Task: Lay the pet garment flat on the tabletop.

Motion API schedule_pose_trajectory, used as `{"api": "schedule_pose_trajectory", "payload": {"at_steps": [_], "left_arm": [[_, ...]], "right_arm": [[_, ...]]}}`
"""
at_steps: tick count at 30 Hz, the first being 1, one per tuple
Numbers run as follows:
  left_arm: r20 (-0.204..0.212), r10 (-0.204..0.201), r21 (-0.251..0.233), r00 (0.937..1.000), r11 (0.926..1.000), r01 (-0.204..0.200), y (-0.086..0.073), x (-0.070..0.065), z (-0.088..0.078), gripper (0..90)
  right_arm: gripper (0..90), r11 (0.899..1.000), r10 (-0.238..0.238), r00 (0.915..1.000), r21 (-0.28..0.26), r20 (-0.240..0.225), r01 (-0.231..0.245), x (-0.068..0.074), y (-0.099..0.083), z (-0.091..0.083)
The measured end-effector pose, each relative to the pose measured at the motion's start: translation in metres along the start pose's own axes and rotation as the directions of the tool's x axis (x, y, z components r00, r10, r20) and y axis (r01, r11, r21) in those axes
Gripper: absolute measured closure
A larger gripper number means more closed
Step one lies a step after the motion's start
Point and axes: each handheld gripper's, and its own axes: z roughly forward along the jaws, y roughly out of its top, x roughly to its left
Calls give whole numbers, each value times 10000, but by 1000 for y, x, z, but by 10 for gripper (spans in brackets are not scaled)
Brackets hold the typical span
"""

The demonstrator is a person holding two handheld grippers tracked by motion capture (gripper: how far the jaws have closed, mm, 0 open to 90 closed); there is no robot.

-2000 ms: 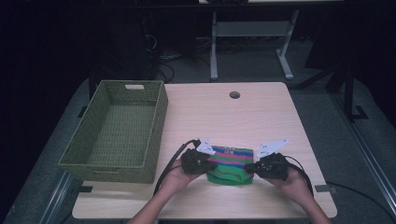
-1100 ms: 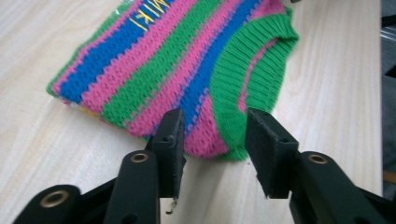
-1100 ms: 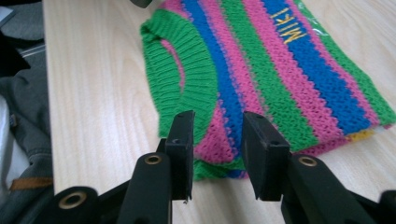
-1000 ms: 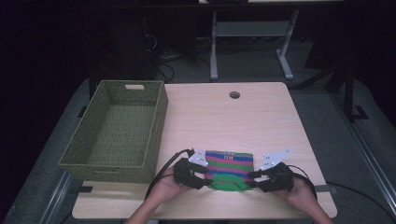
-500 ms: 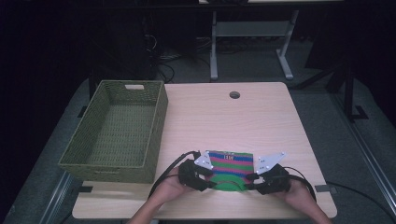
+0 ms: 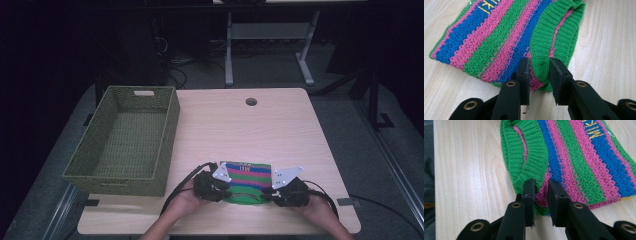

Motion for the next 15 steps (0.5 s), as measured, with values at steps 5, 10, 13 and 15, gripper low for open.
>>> {"api": "schedule_pose_trajectory", "payload": {"at_steps": [5, 10, 13, 15], "left_arm": [[251, -168, -162, 9995, 9997, 172, -1, 3, -2, 750], [337, -322, -365, 9989, 9988, 334, -3, 6, -6, 795], [373, -444, -459, 9983, 9979, 461, -4, 6, -8, 818], [396, -409, -472, 9984, 9980, 428, -4, 6, -10, 828]], "right_arm": [[800, 9993, 363, 9990, -29, -263, -364, -5, -1, -2], [842, 9958, 867, 9933, -239, -762, -887, -6, 0, -6], [863, 9970, 721, 9944, -208, -778, -739, -7, -1, -7], [868, 9960, 839, 9925, -230, -889, -862, -7, -1, -7]]}}
